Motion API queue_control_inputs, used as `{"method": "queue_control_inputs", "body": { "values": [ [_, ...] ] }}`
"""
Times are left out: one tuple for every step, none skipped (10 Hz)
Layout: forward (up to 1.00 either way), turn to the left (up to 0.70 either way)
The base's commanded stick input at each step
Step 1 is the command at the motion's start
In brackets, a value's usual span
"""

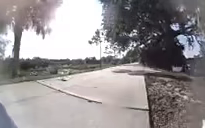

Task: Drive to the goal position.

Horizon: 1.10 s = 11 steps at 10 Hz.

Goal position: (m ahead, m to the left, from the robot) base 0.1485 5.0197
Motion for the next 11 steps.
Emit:
{"method": "queue_control_inputs", "body": {
  "values": [
    [0.00,0.45],
    [0.00,0.45],
    [0.00,0.45],
    [0.00,0.45],
    [0.00,0.45],
    [0.00,0.45],
    [0.00,0.45],
    [0.00,0.45],
    [0.00,0.45],
    [0.00,0.45],
    [0.00,0.45]
  ]
}}
